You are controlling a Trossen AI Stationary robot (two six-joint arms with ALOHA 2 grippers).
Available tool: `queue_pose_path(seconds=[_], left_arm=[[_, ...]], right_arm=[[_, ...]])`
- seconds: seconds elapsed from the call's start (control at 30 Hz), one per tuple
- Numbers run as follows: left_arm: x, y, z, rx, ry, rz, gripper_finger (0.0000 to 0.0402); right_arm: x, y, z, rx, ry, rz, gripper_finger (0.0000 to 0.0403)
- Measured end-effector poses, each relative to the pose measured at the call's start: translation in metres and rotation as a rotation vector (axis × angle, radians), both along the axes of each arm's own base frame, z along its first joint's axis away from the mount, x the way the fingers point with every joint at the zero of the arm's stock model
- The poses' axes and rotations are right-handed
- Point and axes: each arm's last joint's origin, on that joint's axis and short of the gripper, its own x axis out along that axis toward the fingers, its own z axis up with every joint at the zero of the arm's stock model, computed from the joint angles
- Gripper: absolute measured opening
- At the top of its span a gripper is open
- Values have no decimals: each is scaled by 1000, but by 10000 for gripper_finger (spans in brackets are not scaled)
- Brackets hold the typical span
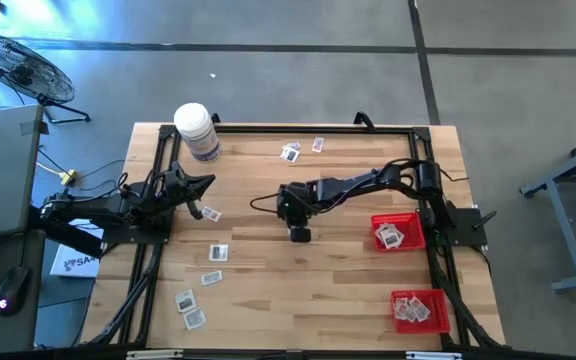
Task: Pick & Place First Aid Supplies
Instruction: Put the orange ointment pack into the bottom red basket
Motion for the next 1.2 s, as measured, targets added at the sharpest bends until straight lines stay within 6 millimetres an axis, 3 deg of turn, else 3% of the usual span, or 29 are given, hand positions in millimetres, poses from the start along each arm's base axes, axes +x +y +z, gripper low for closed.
queue_pose_path(seconds=[0.23, 0.67, 0.97, 1.2], left_arm=[[0, 0, 0, 0, -1, 0, 0], [0, 0, 0, 0, 0, 0, 0], [0, 0, 0, 15, 13, 4, 0], [0, 0, 0, 17, 14, 4, 0]], right_arm=[[-1, -1, 0, -23, 7, 18, 4], [0, 0, 4, -47, -11, -16, 1], [-7, 10, 40, -28, -77, -22, 0], [-16, 30, 72, 94, -124, -10, 0]])
